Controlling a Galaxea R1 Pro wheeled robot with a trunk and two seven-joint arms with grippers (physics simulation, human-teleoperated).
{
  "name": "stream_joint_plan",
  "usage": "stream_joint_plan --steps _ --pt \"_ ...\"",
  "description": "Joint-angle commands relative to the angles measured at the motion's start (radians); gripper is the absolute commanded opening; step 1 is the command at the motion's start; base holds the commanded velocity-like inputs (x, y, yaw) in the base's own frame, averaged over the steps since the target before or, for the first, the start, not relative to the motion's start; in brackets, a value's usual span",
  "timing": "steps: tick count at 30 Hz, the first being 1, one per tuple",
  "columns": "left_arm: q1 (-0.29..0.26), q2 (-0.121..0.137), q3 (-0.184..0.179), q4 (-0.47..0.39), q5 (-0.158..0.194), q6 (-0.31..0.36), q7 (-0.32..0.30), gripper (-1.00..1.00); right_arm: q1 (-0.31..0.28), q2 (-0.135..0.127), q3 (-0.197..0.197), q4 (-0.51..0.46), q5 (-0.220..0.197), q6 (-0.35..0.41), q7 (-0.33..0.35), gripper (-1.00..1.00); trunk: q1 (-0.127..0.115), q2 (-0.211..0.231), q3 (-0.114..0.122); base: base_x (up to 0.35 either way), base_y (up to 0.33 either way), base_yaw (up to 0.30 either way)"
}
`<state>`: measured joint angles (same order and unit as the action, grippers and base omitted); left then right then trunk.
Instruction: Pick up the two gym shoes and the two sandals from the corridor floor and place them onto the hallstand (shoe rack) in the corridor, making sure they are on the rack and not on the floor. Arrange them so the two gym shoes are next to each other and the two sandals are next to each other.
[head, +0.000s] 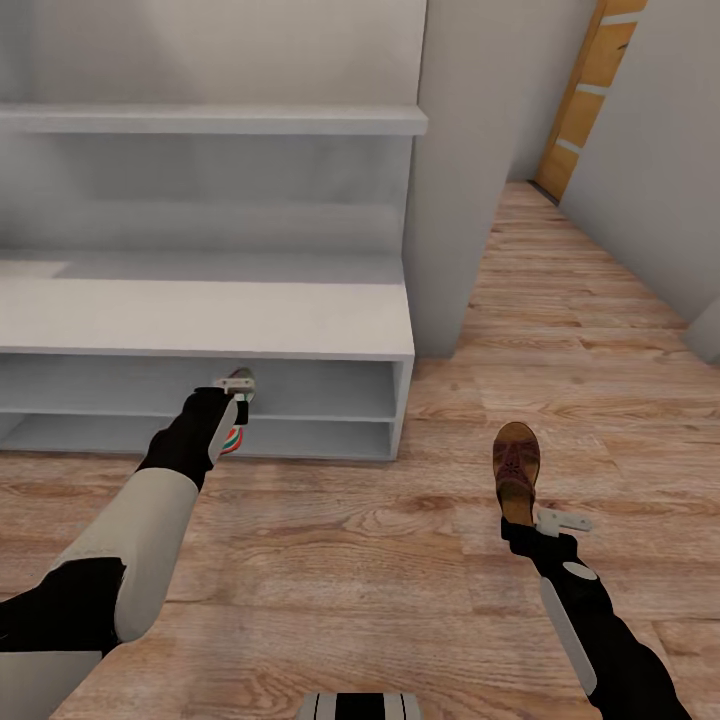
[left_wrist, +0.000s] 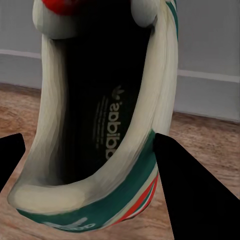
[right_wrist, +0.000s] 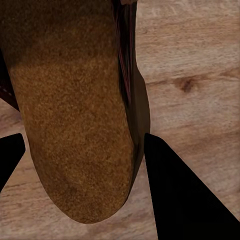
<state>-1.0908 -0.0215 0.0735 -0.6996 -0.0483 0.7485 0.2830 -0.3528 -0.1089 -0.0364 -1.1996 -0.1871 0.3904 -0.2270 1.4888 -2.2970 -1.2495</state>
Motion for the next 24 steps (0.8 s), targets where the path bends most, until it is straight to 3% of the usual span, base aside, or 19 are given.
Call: stream_joint_plan --steps 1,10,14,24 --pt "0.000 0.000 0.000 0.000 -0.001 0.000 -0.003 -1.00 0.000 0.000 0.000 0.000 -0.003 -0.001 0.000 -1.00 0.000 0.000 0.000 0.000 0.000 0.000" --pt "0.000 0.000 0.001 -0.001 -0.001 0.000 -0.003 -1.00 0.000 0.000 0.000 0.000 -0.003 -0.001 0.000 -1.00 0.000 0.000 0.000 0.010 0.000 0.000" --pt "0.000 0.000 0.001 -0.003 -0.001 -0.002 -0.002 -1.00 0.000 0.000 0.000 0.000 -0.003 -0.001 0.000 -1.00 0.000 0.000 0.000 0.207 0.000 0.000" --pt "0.027 0.000 0.004 -0.004 -0.002 -0.058 -0.001 -1.00 0.000 0.000 0.000 0.000 -0.003 -0.001 0.000 -1.00 0.000 0.000 0.000 0.082 0.000 0.000"
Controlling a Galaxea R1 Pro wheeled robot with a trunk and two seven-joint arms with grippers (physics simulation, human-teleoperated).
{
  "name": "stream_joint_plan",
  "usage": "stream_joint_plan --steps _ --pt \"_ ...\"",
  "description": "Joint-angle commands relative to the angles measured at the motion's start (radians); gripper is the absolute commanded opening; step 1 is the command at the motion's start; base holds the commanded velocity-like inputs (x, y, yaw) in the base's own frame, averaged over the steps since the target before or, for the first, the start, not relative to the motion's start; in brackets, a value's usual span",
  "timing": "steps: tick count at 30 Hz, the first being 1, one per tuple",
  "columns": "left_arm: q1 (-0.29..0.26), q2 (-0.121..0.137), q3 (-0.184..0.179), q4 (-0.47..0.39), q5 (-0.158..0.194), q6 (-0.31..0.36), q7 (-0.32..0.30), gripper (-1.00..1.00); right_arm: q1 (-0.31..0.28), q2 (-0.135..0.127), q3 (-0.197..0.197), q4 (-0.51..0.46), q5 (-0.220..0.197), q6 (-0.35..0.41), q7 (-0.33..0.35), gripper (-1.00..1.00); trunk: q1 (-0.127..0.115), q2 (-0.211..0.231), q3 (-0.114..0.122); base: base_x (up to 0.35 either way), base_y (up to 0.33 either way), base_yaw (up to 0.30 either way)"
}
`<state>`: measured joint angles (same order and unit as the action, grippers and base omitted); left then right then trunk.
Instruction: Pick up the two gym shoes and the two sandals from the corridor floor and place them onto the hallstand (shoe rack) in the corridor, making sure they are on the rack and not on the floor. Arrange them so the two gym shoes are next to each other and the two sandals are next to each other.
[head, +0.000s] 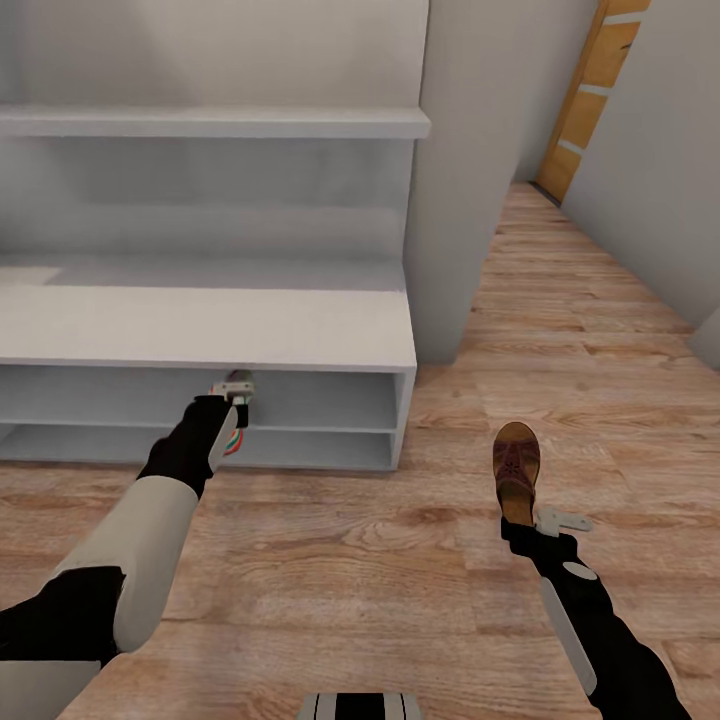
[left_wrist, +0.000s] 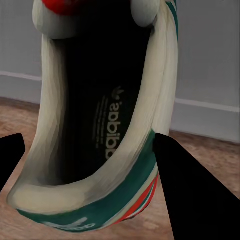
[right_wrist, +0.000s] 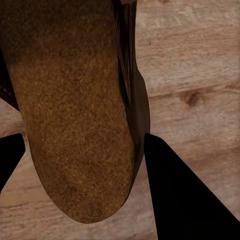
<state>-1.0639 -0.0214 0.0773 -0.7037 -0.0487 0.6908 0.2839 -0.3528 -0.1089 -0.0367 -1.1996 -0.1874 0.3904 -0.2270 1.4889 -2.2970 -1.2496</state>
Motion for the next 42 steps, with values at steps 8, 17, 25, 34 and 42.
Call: stream_joint_plan --steps 8,17,25,34,42 --pt "0.020 0.000 0.001 0.005 -0.001 -0.046 -0.003 -1.00 0.000 0.000 0.000 0.000 -0.003 -0.001 0.000 -1.00 0.000 0.000 0.000 0.007 0.000 0.000" --pt "0.021 0.000 0.001 0.003 0.000 -0.049 -0.003 -1.00 0.000 0.000 0.000 0.000 -0.003 -0.001 0.000 -1.00 0.000 0.000 0.000 0.000 0.000 0.000" --pt "0.021 0.000 0.030 0.001 -0.002 -0.086 -0.003 -1.00 0.000 0.000 0.000 0.000 -0.003 -0.001 0.000 -1.00 0.000 0.000 0.000 0.000 0.000 0.000" --pt "0.021 0.000 0.036 0.003 -0.002 -0.093 -0.003 -1.00 0.000 0.000 0.000 0.000 -0.003 -0.001 0.000 -1.00 0.000 0.000 0.000 0.000 0.000 0.000" --pt "0.021 0.000 0.036 0.003 -0.002 -0.104 -0.003 -1.00 0.000 0.000 0.000 0.001 -0.003 -0.001 0.000 -1.00 0.000 0.000 0.000 0.000 0.000 0.000"
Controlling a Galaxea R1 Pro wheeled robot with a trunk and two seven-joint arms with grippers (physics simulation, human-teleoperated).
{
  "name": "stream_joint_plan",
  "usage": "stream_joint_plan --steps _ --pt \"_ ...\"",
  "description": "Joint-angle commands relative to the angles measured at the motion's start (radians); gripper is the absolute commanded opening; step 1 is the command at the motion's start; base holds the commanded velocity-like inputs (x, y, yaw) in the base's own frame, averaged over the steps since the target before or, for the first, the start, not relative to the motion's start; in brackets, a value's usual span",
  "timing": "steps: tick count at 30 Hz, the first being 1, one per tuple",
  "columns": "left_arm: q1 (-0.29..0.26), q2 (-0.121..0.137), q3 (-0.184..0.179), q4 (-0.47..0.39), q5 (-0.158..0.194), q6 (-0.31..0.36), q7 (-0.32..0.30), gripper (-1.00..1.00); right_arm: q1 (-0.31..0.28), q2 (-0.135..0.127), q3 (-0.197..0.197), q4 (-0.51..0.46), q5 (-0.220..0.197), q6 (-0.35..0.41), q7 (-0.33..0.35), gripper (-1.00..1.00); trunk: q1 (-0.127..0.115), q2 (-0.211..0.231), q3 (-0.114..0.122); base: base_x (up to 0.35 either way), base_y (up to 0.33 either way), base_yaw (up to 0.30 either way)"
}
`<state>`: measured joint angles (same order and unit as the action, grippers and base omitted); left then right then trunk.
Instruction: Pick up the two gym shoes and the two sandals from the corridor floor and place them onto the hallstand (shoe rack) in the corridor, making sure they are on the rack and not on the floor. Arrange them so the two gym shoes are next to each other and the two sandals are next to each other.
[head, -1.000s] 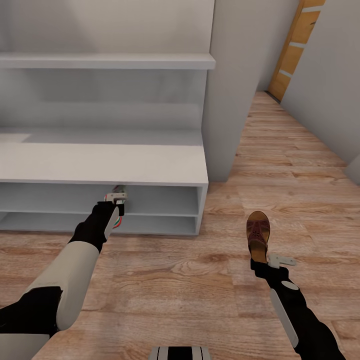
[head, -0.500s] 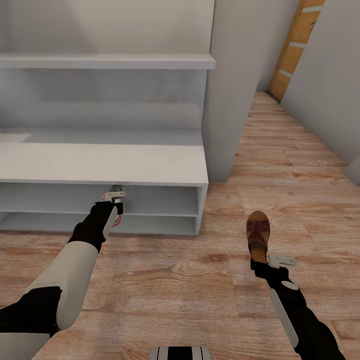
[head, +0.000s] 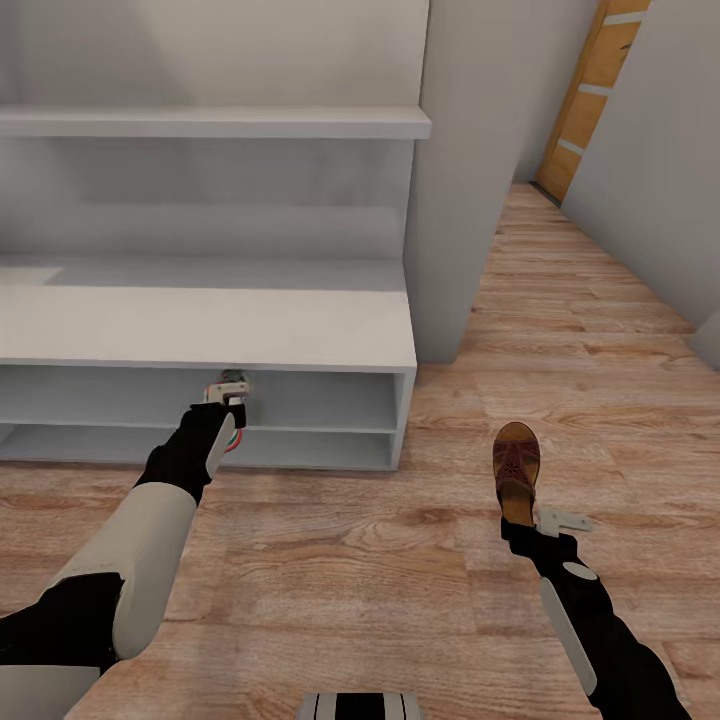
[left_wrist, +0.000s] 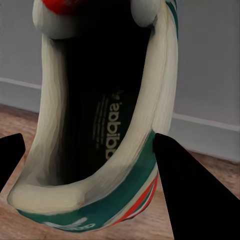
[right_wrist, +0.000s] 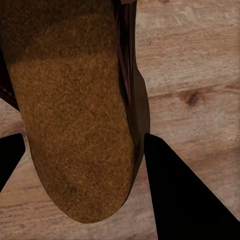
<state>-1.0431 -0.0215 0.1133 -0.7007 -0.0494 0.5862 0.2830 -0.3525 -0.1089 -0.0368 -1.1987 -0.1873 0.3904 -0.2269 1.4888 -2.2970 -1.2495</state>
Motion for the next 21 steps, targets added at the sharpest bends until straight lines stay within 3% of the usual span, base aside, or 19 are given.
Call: stream_joint_plan --steps 1,21 --pt "0.000 0.000 0.000 0.001 -0.001 -0.001 -0.002 -1.00 0.000 0.000 0.000 0.000 -0.003 -0.001 0.000 -1.00 0.000 0.000 0.000 0.000 0.000 0.000" --pt "0.025 -0.002 -0.004 0.004 -0.012 -0.059 -0.002 -1.00 0.000 0.000 0.000 0.001 -0.003 -0.001 0.000 -1.00 0.000 0.000 0.000 0.043 0.000 0.000"
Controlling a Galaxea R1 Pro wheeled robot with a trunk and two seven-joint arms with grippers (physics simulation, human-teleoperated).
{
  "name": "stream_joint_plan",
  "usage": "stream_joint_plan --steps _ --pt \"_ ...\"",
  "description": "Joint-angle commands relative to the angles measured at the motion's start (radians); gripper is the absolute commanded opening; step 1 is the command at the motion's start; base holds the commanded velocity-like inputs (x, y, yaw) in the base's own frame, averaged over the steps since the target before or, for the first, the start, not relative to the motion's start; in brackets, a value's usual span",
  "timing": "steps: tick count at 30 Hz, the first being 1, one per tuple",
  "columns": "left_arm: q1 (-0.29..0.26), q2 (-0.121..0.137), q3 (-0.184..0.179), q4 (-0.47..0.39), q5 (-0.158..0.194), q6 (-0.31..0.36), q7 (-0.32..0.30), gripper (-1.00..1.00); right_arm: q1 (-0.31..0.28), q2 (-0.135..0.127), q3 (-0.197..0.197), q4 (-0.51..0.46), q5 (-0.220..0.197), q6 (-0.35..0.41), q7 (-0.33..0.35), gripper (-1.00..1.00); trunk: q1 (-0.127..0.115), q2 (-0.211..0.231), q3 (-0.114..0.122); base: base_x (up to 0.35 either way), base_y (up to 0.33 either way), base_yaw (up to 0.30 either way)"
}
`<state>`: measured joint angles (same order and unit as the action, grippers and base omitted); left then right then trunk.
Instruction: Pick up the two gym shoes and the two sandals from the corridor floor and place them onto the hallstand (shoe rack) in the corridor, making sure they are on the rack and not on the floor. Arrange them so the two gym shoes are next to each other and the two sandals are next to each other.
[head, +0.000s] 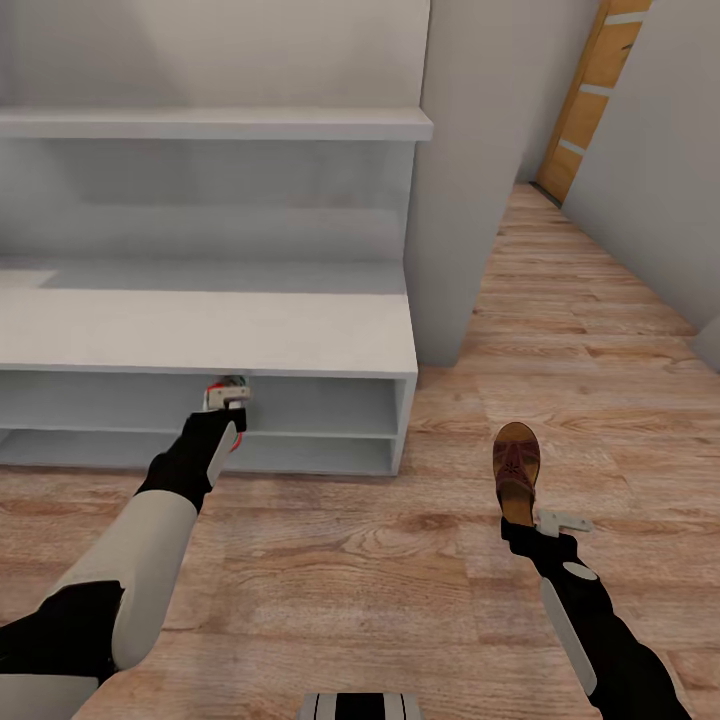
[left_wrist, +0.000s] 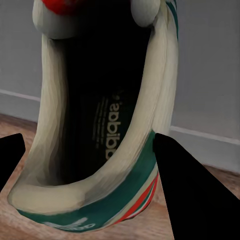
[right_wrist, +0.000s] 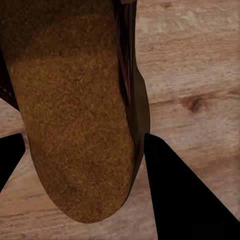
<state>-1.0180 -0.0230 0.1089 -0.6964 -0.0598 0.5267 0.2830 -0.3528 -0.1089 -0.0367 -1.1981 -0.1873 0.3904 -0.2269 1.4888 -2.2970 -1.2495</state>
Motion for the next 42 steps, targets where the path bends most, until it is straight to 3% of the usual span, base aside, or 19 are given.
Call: stream_joint_plan --steps 1,38,42 --pt "0.001 0.000 0.000 0.000 -0.001 -0.002 -0.002 -1.00 0.000 0.000 0.000 0.000 -0.003 -0.001 0.000 -1.00 0.000 0.000 0.000 0.000 0.000 0.000" --pt "0.013 0.000 0.001 0.000 -0.002 -0.026 -0.002 -1.00 0.000 0.000 0.000 0.000 -0.003 -0.001 0.000 -1.00 0.000 0.000 0.000 0.040 0.000 0.000" --pt "0.013 0.000 0.002 0.001 0.001 -0.051 -0.002 -1.00 0.000 0.000 0.000 0.000 -0.003 -0.001 0.000 -1.00 0.000 0.000 0.000 0.000 0.000 0.000"
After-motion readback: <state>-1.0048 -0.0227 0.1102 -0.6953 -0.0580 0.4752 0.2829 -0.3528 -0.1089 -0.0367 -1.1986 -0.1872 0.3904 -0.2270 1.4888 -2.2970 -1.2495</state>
